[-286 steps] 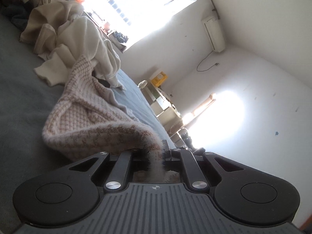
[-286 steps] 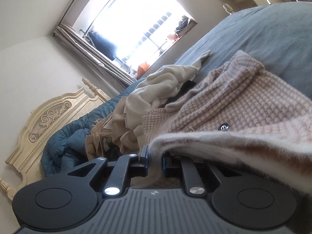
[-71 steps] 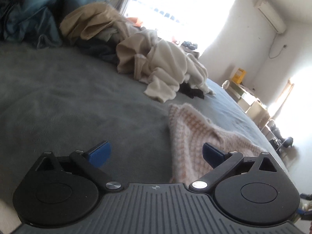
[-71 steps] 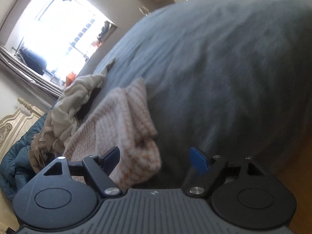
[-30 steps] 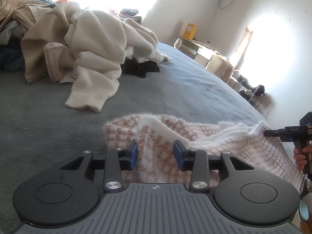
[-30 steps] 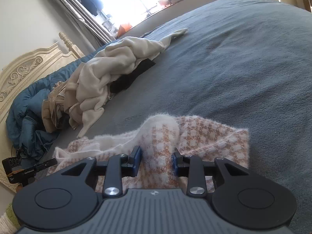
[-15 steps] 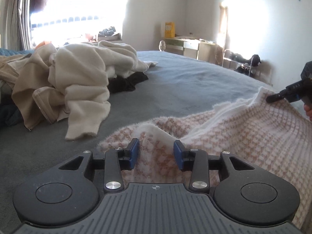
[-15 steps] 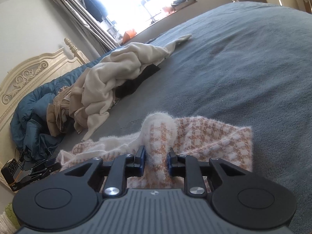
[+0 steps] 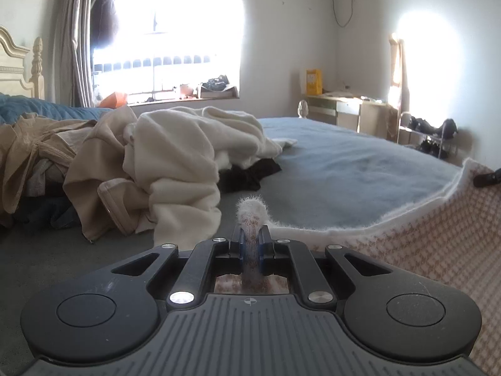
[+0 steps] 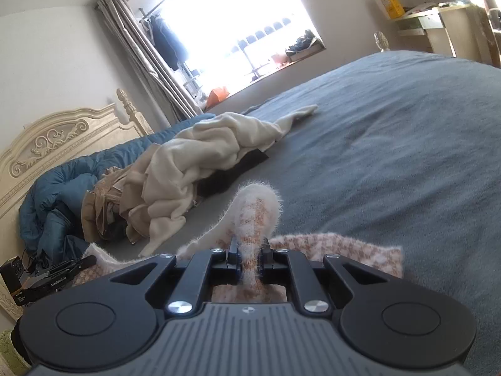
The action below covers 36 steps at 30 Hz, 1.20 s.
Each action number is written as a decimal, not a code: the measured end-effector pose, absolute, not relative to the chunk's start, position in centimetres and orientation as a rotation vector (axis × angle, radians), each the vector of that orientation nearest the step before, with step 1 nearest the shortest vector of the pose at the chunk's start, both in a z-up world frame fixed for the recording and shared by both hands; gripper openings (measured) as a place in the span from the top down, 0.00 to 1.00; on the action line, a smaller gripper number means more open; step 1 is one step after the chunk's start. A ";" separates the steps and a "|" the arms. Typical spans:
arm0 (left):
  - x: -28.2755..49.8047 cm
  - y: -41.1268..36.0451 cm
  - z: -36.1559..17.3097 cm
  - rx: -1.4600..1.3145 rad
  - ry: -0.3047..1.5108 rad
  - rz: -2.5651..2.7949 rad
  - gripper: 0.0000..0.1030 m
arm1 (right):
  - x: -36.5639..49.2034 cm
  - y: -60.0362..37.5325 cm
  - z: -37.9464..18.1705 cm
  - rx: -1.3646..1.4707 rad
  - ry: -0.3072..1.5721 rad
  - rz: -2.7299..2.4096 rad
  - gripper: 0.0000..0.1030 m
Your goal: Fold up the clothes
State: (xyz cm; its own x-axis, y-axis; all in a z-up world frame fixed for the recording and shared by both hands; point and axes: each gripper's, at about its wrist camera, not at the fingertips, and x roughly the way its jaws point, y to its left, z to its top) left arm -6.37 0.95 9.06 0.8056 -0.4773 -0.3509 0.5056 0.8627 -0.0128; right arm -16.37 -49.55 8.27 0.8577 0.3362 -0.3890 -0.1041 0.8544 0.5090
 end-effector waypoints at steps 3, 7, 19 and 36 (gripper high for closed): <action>-5.2 0.6 9.3 0.062 0.353 -0.533 0.94 | -15.8 -50.0 9.0 0.490 0.468 0.233 0.90; -2.4 -0.2 7.3 0.025 0.422 -0.532 0.93 | -13.8 -51.0 7.4 0.497 0.505 0.196 0.90; 0.6 -1.9 2.3 0.144 0.550 -0.522 0.81 | -9.8 -51.7 1.2 0.507 0.684 0.103 0.82; -6.9 -4.2 8.7 0.061 0.574 -0.585 0.50 | -14.2 -42.5 8.1 -0.094 0.577 0.077 0.65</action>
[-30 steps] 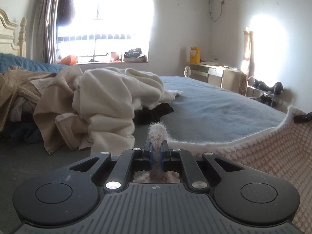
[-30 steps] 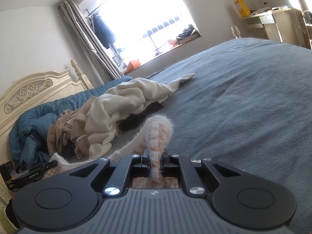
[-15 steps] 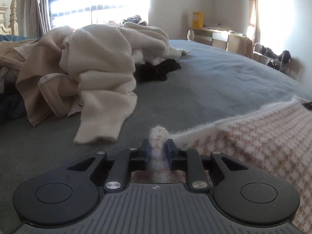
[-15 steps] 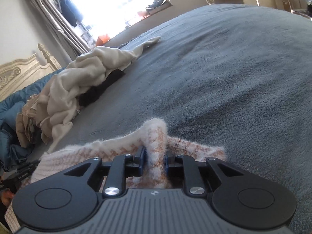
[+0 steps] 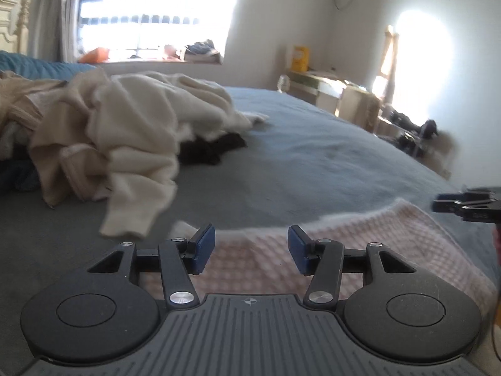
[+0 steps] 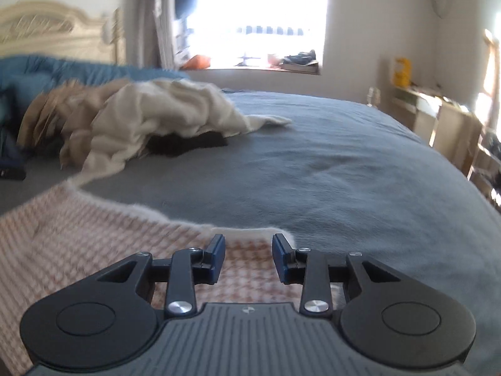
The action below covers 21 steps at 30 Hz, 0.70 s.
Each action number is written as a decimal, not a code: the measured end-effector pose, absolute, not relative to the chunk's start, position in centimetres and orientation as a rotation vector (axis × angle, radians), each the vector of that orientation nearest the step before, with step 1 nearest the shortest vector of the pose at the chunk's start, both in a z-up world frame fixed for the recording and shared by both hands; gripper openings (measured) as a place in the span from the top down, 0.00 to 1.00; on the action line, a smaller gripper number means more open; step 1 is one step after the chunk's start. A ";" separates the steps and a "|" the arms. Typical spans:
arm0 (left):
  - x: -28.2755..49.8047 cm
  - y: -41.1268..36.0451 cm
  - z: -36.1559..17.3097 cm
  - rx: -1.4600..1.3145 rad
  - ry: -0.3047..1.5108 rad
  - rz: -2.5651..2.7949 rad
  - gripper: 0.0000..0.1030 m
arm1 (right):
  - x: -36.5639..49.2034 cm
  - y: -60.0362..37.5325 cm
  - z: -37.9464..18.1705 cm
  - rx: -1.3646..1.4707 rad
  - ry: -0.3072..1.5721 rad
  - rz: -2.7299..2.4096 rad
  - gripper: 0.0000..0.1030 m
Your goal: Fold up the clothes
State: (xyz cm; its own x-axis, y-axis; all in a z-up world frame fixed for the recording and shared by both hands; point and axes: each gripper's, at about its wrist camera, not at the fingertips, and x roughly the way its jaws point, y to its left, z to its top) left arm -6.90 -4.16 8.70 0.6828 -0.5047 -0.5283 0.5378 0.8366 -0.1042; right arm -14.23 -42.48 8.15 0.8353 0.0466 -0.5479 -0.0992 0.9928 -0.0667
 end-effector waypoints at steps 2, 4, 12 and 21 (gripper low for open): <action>-6.9 -6.4 6.4 0.123 0.620 -0.560 0.50 | -12.4 -41.0 6.5 -0.140 0.640 0.106 0.67; -6.6 -7.7 4.3 0.154 0.657 -0.539 0.49 | -11.7 -41.3 4.2 -0.209 0.712 0.069 0.73; -6.0 -5.5 2.5 0.042 0.654 -0.565 0.45 | -15.5 -48.4 4.7 -0.020 0.731 -0.068 0.89; -6.1 -5.9 2.6 0.045 0.660 -0.553 0.44 | -15.5 -50.8 4.4 0.234 0.754 0.018 0.66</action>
